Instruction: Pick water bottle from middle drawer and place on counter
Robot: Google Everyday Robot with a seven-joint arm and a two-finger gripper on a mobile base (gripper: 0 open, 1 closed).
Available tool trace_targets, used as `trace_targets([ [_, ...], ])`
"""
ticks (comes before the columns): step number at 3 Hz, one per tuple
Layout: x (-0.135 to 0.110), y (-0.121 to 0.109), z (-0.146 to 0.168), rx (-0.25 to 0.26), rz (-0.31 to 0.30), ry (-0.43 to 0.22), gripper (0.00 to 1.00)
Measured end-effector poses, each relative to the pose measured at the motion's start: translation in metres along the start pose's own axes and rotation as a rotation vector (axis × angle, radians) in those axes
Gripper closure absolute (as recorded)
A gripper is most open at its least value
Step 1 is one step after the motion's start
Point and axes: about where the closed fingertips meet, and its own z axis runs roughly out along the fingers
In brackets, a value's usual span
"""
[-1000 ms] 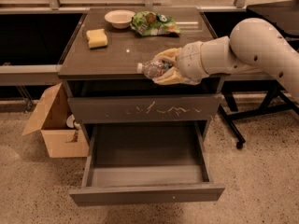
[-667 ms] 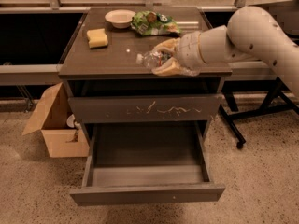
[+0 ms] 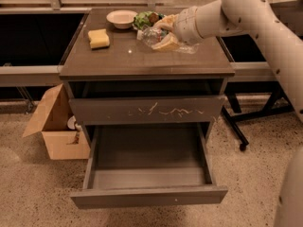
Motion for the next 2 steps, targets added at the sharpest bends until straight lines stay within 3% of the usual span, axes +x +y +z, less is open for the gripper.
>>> trace_targets([
  [1, 0.026, -0.019, 0.020, 0.016, 0.059, -0.003, 0.97],
  [2, 0.048, -0.028, 0.029, 0.031, 0.120, 0.004, 0.73],
])
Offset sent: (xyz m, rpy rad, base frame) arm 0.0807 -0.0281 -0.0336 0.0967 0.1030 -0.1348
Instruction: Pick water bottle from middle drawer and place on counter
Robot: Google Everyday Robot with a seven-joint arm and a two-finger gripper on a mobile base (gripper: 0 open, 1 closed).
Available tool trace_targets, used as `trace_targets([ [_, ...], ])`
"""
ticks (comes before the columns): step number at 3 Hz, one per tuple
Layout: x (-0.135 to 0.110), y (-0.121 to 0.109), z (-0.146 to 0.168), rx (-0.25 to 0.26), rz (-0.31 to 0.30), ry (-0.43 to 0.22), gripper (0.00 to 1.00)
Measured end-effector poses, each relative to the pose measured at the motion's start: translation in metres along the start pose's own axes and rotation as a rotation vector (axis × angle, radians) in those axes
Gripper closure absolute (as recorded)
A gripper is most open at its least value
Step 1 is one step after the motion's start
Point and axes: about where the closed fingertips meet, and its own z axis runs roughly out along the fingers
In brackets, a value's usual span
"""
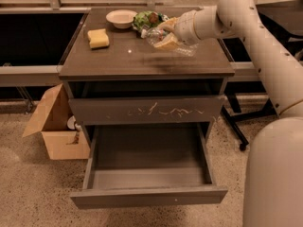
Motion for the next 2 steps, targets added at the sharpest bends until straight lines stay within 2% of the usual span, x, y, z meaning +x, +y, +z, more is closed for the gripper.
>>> trace_targets([
  [2, 0.029, -0.014, 0.010, 0.028, 0.077, 0.017, 0.28],
])
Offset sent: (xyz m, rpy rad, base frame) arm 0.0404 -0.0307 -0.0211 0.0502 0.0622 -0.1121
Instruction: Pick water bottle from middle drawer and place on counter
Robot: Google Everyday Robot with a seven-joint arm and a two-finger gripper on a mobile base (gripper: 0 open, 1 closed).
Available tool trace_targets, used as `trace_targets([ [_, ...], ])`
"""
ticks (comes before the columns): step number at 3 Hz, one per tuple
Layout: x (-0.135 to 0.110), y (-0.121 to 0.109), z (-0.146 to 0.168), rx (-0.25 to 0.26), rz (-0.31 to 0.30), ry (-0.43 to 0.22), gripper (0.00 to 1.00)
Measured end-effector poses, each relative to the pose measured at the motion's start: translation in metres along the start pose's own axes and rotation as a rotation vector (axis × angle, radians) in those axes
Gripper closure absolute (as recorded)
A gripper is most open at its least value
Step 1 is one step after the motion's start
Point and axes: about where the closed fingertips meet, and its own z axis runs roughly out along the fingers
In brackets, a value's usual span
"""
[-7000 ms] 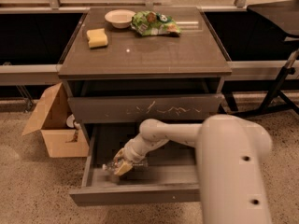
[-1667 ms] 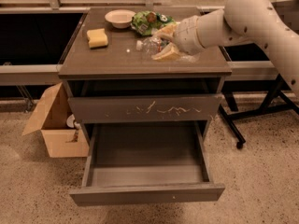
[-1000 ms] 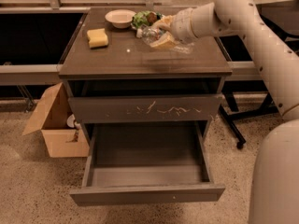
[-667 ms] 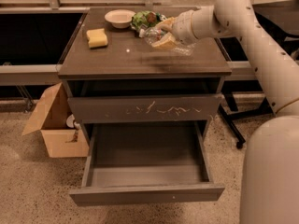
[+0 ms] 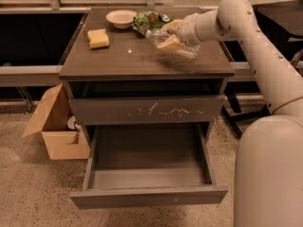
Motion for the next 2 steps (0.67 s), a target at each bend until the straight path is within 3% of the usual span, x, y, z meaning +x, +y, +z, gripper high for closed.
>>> trace_targets([
  [1, 0.0099, -0.0076, 0.0004, 0.017, 0.027, 0.005, 0.00],
  [2, 0.0118, -0.0140, -0.0028, 0.034, 0.035, 0.001, 0.00],
])
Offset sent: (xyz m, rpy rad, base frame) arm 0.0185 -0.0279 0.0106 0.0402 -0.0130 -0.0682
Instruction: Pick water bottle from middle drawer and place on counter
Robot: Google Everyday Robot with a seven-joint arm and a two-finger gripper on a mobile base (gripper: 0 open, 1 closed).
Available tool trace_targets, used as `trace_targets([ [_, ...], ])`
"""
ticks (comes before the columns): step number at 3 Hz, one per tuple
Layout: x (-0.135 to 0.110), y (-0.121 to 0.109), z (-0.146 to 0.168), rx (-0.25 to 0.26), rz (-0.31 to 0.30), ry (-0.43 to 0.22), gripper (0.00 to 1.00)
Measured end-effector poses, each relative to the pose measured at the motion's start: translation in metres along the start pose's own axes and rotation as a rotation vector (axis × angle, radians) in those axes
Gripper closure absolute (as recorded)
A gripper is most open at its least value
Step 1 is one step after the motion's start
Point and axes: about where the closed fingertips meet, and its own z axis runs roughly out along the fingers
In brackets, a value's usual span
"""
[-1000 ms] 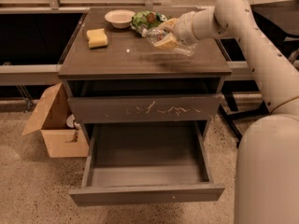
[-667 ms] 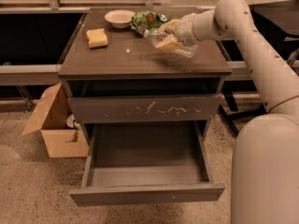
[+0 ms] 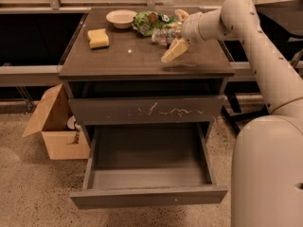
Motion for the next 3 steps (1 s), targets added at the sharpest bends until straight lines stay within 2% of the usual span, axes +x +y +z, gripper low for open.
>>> trace_targets([
  [1, 0.000, 0.000, 0.000, 0.000, 0.000, 0.000, 0.00],
  [2, -0.013, -0.011, -0.032, 0.070, -0.027, -0.029, 0.00],
  [3, -0.036, -0.011, -0.090, 0.173, -0.077, -0.101, 0.00],
])
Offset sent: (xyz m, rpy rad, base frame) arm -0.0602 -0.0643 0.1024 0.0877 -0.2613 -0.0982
